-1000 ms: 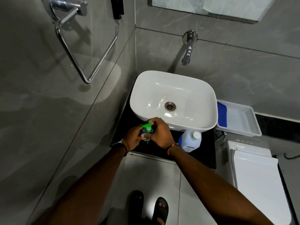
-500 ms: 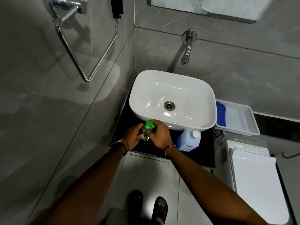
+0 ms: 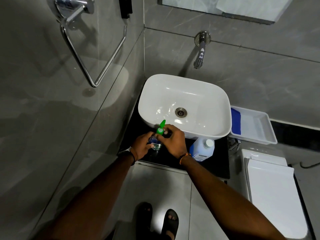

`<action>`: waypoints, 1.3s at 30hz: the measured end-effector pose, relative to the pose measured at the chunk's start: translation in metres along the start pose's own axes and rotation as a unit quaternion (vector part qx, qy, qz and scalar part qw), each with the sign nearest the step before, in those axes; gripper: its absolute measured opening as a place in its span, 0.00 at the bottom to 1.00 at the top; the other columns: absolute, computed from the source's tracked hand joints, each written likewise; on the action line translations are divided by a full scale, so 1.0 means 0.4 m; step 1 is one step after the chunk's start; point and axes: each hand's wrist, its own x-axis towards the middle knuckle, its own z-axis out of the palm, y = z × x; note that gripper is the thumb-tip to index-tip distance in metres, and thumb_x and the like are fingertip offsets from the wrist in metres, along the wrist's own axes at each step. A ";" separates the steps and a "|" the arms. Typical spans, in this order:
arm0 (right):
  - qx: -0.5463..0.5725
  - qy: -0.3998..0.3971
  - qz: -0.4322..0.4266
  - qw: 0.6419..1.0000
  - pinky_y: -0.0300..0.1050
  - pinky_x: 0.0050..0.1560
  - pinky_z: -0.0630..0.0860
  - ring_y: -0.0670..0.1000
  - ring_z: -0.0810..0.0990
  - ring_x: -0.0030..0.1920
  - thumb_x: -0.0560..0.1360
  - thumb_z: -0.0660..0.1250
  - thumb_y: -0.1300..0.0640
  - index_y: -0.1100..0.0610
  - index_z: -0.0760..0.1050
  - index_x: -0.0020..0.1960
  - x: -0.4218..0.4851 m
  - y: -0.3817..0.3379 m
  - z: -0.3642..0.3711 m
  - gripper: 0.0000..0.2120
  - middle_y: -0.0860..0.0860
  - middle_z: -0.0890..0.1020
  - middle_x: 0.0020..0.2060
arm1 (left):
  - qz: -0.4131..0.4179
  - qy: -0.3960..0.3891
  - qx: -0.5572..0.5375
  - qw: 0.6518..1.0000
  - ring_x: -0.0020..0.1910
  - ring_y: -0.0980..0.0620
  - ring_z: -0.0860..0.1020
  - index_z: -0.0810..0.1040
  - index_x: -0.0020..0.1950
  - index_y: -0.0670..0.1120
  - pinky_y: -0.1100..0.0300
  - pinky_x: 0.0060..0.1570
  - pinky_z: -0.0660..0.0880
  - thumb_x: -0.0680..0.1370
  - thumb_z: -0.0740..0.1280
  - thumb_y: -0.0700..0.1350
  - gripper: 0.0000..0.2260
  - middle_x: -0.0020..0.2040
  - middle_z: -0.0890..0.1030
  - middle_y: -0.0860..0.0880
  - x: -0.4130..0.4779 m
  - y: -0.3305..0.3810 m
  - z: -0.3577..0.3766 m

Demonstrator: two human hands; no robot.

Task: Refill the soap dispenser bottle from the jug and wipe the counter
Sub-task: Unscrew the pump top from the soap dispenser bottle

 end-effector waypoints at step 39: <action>-0.427 -0.153 0.060 0.889 0.58 0.54 0.79 0.64 0.79 0.61 0.81 0.58 0.62 0.59 0.77 0.61 -0.002 0.163 0.020 0.12 0.60 0.82 0.58 | -0.016 0.008 -0.017 1.000 0.57 0.45 0.80 0.73 0.66 0.40 0.59 0.57 0.76 0.73 0.70 0.32 0.21 0.61 0.80 0.41 -0.005 -0.002 -0.001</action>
